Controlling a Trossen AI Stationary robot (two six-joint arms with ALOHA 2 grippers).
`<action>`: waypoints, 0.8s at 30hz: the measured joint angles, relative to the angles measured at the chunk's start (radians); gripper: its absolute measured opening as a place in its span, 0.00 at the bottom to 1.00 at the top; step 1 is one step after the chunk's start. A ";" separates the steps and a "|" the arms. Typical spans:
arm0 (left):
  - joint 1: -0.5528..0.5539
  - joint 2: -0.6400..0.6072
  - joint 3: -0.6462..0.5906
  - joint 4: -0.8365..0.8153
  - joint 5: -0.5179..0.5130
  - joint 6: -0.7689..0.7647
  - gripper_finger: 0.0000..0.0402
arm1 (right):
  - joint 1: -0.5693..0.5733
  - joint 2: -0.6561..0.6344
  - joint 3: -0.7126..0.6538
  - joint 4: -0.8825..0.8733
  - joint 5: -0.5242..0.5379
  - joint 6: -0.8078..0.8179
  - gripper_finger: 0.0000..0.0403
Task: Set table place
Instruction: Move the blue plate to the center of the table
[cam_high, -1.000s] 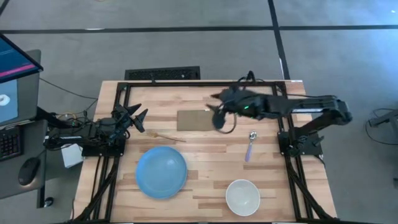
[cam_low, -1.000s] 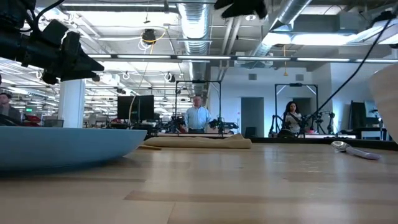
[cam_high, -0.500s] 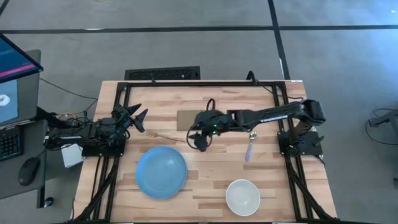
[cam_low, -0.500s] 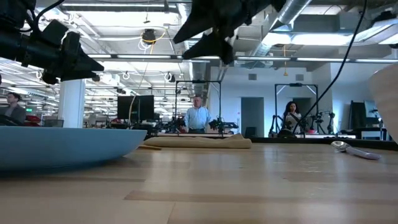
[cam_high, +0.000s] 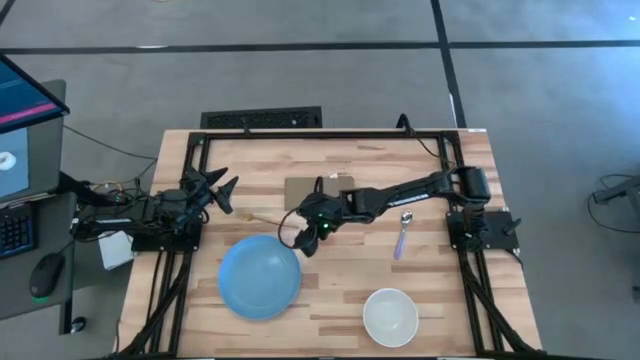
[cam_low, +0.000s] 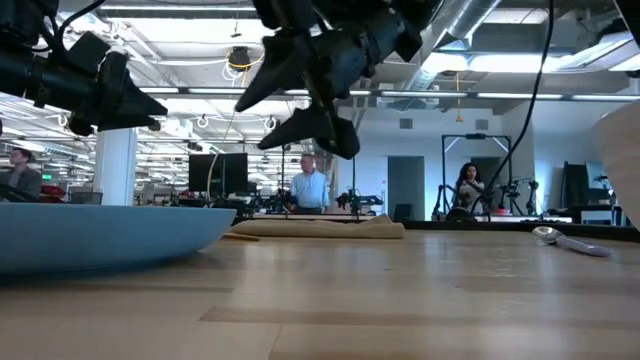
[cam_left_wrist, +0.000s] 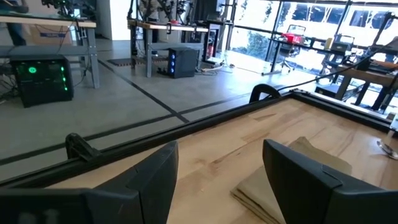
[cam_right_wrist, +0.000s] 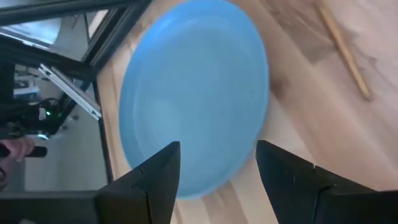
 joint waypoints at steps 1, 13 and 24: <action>0.000 0.000 0.000 0.000 0.000 0.000 0.56 | 0.002 0.012 0.005 0.001 0.000 0.007 0.58; 0.000 0.000 -0.001 -0.002 0.000 0.000 0.56 | 0.019 0.094 0.017 -0.015 0.009 0.016 0.58; 0.000 0.000 -0.002 -0.003 -0.001 0.000 0.56 | 0.021 0.149 0.018 0.028 0.009 0.014 0.58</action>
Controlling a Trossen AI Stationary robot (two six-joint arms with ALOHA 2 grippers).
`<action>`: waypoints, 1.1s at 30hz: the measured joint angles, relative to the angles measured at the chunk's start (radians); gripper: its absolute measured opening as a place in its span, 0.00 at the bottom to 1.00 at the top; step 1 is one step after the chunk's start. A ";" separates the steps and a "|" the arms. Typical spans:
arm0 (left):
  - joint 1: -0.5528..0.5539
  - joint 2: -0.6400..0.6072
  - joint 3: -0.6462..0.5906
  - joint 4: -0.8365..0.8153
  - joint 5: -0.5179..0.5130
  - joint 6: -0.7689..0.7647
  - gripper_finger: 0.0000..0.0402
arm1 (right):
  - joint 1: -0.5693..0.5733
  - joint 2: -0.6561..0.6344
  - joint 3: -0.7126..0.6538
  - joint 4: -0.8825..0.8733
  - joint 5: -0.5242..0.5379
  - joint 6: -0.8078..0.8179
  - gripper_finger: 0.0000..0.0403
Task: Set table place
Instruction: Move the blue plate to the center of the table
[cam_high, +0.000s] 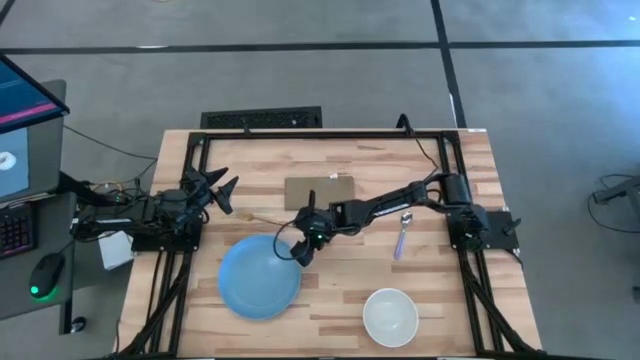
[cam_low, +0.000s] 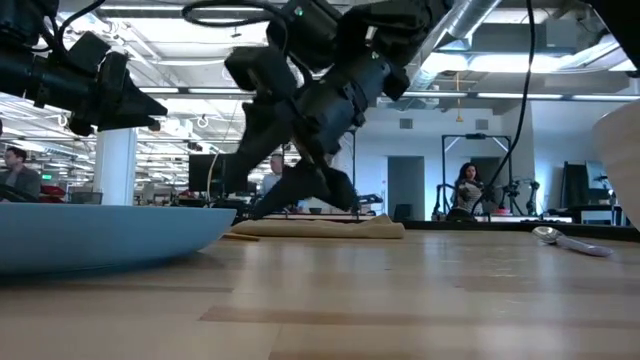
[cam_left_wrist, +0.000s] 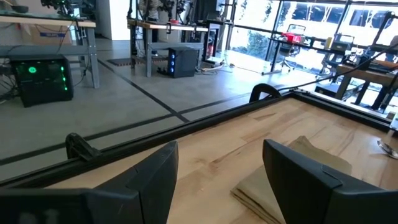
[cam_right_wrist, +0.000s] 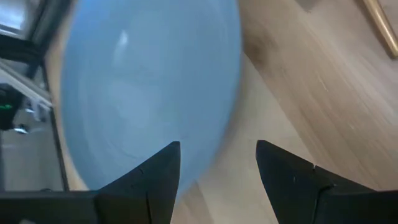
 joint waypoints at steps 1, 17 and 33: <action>0.000 0.000 0.000 0.000 0.000 0.000 0.56 | 0.000 0.010 0.004 0.022 -0.004 0.000 0.58; 0.000 0.000 -0.001 0.000 0.002 0.000 0.56 | 0.012 0.045 0.023 0.025 0.014 -0.051 0.58; 0.000 0.000 -0.001 0.000 0.003 0.000 0.56 | 0.027 0.111 0.047 0.109 -0.005 -0.005 0.58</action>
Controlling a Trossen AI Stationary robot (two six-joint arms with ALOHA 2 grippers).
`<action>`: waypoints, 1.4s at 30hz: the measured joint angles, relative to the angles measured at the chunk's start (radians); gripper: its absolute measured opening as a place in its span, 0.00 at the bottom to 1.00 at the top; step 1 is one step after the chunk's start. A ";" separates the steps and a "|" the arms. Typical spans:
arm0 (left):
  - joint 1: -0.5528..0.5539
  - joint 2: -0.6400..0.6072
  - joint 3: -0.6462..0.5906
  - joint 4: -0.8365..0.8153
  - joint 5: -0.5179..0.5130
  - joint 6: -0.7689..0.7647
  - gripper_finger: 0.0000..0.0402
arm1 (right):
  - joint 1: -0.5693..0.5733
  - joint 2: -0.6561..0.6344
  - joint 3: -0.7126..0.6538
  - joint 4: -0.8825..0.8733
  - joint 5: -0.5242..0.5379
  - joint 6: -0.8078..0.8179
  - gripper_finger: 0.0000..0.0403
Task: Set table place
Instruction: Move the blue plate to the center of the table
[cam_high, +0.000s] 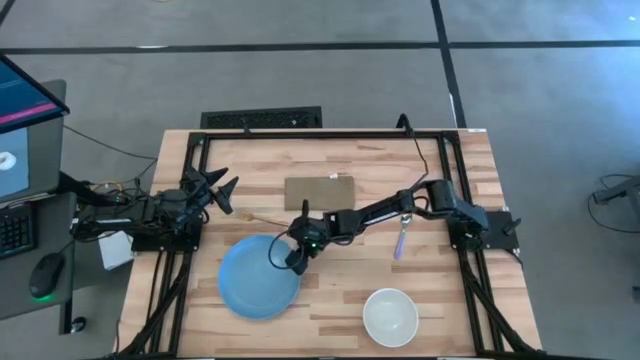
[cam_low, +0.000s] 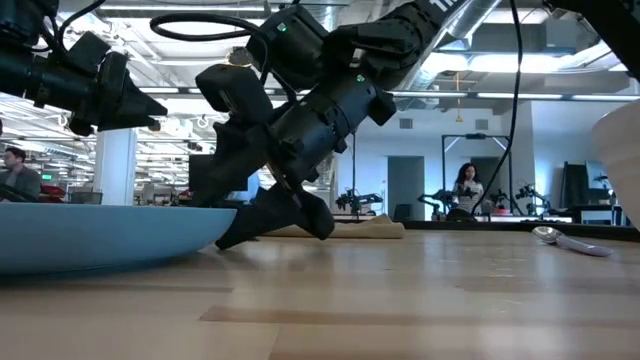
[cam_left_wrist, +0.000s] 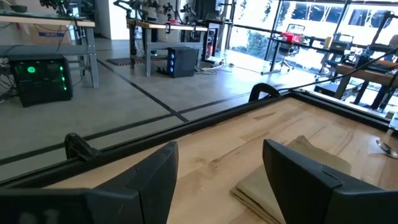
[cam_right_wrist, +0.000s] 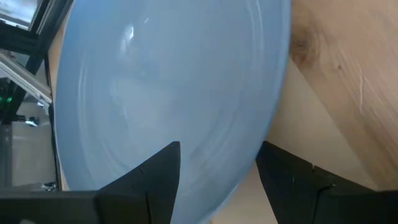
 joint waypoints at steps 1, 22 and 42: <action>0.000 0.000 0.000 0.000 0.000 0.000 0.56 | -0.002 0.000 0.000 0.001 0.001 0.000 0.58; 0.000 0.000 0.000 0.000 0.000 0.000 0.56 | -0.013 0.000 0.000 -0.062 0.009 0.062 0.18; 0.000 0.000 0.000 0.001 0.000 0.000 0.56 | -0.073 -0.117 -0.002 -0.449 -0.032 -0.059 0.06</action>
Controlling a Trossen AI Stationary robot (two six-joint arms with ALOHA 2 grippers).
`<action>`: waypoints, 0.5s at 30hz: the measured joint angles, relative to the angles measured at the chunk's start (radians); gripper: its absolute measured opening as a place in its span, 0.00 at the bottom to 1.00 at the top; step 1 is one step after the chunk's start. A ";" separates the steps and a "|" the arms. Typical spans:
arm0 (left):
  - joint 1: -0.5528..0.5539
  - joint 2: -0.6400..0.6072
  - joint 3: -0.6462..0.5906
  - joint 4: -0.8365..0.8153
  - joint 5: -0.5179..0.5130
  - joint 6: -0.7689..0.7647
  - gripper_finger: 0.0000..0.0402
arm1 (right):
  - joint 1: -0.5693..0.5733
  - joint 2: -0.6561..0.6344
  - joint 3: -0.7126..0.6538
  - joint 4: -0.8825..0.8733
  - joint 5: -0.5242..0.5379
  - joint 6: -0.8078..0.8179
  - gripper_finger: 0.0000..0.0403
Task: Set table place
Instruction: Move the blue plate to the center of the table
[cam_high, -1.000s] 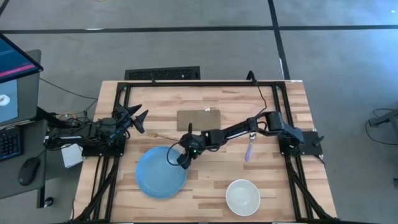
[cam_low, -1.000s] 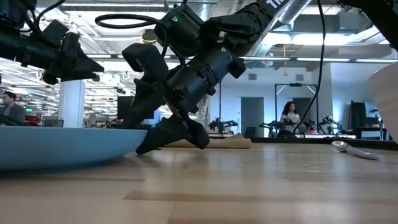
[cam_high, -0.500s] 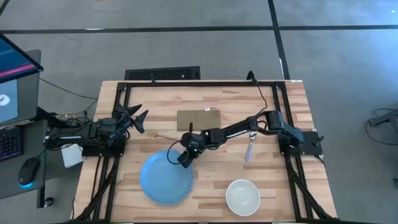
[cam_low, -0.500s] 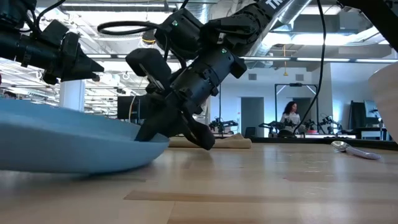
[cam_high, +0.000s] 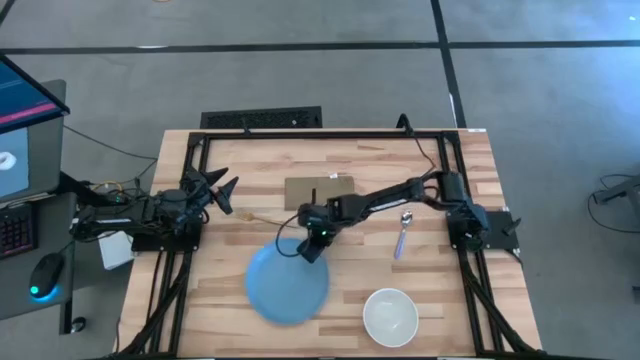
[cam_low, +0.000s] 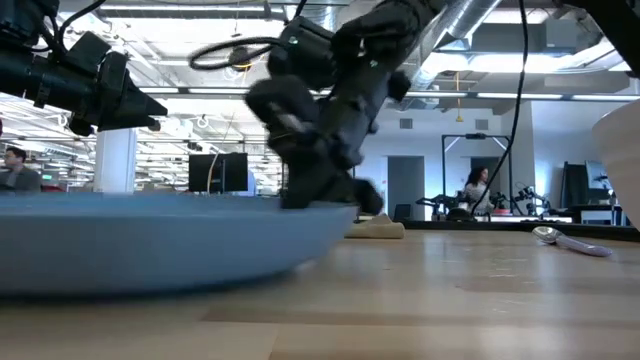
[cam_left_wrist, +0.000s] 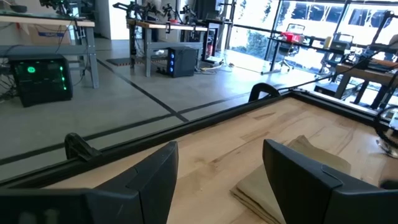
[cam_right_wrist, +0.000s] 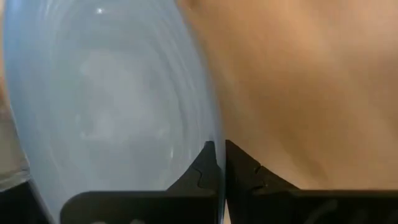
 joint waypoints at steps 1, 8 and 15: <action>0.000 0.000 0.000 0.000 -0.001 0.000 0.56 | -0.005 -0.017 0.000 -0.058 0.018 -0.026 0.06; 0.000 0.000 0.000 0.000 0.000 0.000 0.56 | -0.058 -0.071 0.002 -0.316 0.061 -0.123 0.06; 0.000 0.000 0.000 0.000 0.000 0.000 0.56 | -0.059 -0.063 -0.008 -0.389 0.073 -0.174 0.06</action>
